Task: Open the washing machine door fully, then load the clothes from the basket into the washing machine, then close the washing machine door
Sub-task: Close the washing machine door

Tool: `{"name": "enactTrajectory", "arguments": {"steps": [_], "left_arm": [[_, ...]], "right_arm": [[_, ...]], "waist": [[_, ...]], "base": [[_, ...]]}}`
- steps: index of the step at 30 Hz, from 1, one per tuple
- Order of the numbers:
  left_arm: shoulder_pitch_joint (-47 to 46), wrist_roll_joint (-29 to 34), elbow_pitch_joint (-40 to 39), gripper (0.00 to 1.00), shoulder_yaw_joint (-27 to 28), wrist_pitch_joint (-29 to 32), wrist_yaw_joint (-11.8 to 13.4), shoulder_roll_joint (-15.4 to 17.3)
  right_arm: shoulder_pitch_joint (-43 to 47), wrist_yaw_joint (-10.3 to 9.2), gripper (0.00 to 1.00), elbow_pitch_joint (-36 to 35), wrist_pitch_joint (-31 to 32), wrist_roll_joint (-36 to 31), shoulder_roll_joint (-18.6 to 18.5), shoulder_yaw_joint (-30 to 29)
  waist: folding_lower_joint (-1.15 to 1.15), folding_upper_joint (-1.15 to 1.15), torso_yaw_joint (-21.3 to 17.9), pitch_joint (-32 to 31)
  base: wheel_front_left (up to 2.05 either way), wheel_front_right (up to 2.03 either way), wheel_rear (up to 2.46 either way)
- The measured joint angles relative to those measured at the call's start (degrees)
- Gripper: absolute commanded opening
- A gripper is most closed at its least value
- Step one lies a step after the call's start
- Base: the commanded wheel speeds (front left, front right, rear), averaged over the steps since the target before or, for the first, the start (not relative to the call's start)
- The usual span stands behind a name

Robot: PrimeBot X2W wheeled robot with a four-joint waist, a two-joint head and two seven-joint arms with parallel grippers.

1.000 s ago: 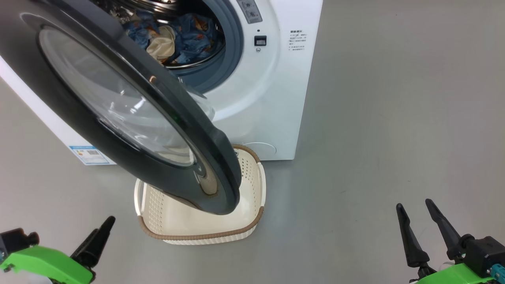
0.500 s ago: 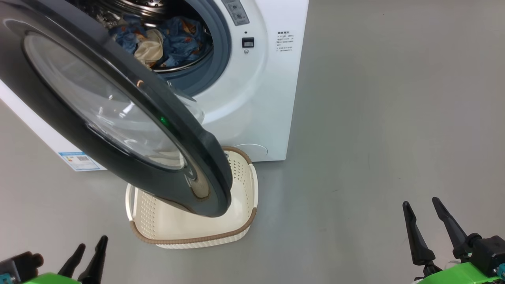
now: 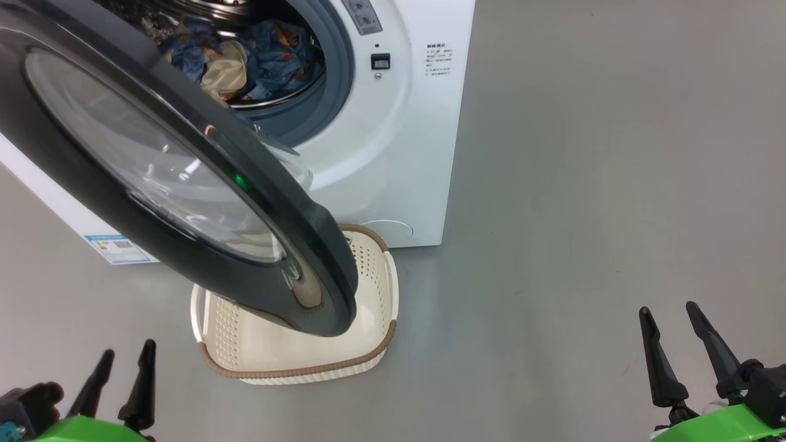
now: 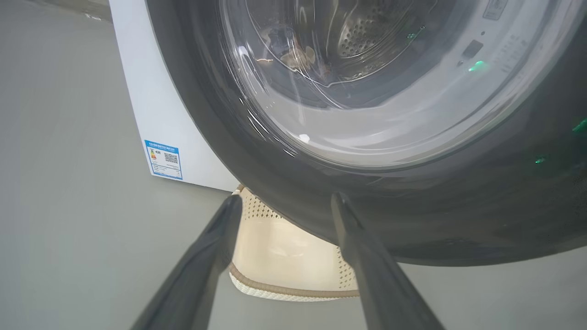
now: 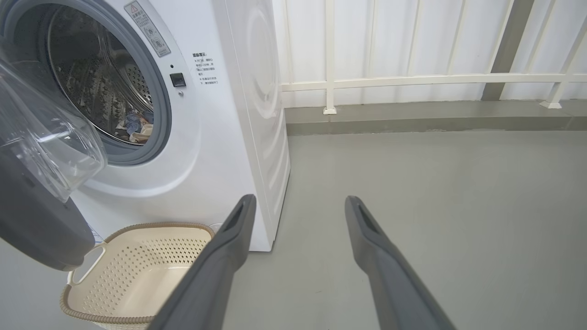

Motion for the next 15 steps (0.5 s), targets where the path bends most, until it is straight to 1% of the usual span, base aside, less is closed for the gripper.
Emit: {"name": "enactTrajectory", "arguments": {"steps": [4, 8, 12, 15], "left_arm": [[1.61, 7.53, -2.92, 1.00, 5.09, 0.00, 0.00, -2.85], [3.51, 13.85, -5.45, 1.00, 7.03, -0.01, -0.01, -5.57], [5.06, 17.34, -6.83, 1.00, 9.45, -0.25, -0.01, -8.09], [5.41, 18.81, -7.22, 1.00, 11.17, -0.27, -0.01, -9.65]], "right_arm": [[-0.14, 0.00, 1.00, -0.02, 0.00, 0.01, 0.01, -0.12], [-0.29, 0.00, 1.00, -0.07, 0.00, 0.01, 0.01, -0.26], [-0.31, 0.00, 1.00, -0.05, 0.00, 0.01, 0.02, -0.26], [-0.31, 0.00, 1.00, -0.03, 0.00, 0.01, 0.04, -0.24]], "waist": [[0.00, 0.00, -0.04, 0.02], [0.00, 0.00, 0.00, 0.09], [0.00, 0.00, 0.10, 0.08], [0.00, 0.00, 0.20, -0.08]], "base": [[0.00, 0.00, 0.00], [0.00, 0.00, 0.00], [0.00, 0.00, 0.00], [0.00, 0.00, 0.00]]}}
